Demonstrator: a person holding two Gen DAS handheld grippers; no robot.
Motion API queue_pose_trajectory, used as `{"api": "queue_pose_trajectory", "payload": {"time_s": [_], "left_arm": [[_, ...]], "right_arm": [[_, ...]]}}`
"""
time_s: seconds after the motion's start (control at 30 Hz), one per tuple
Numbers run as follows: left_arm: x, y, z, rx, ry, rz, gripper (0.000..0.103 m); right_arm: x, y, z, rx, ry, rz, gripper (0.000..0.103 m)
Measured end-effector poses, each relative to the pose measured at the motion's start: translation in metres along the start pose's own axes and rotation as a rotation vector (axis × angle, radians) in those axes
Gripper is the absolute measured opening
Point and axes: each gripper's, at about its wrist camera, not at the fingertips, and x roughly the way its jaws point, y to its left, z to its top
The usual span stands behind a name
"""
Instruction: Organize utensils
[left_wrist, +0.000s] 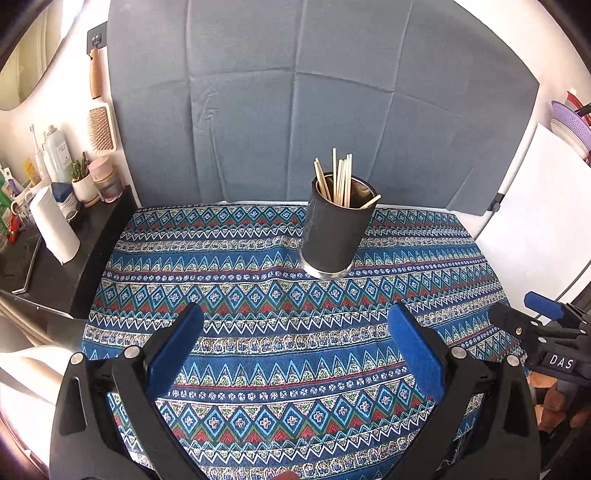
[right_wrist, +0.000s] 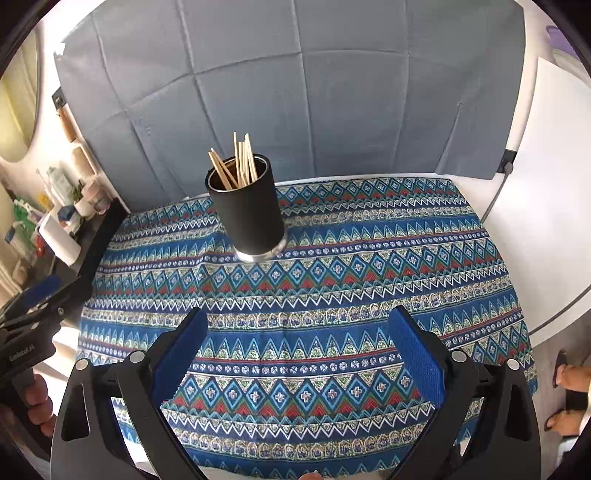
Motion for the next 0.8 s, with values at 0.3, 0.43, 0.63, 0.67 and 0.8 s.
{"api": "queue_pose_trajectory", "payload": {"time_s": [0.3,0.43,0.63,0.67,0.8], "left_arm": [[-0.015,0.001,-0.008,-0.031,0.016,0.068,0.097],[-0.015,0.002,-0.010,-0.052,0.041,0.047,0.097],[-0.013,0.000,-0.011,-0.052,0.068,0.040,0.097],[-0.012,-0.001,-0.011,-0.052,0.070,0.039,0.097],[-0.011,-0.003,-0.011,-0.050,0.070,0.044,0.097]], "right_arm": [[-0.015,0.012,-0.007,0.009,0.005,-0.061,0.094],[-0.016,0.017,-0.006,-0.023,0.004,-0.037,0.094],[-0.013,0.017,-0.006,-0.026,0.032,-0.021,0.094],[-0.013,0.017,-0.006,-0.023,0.033,-0.023,0.094],[-0.012,0.015,-0.005,-0.023,0.033,-0.031,0.094]]}}
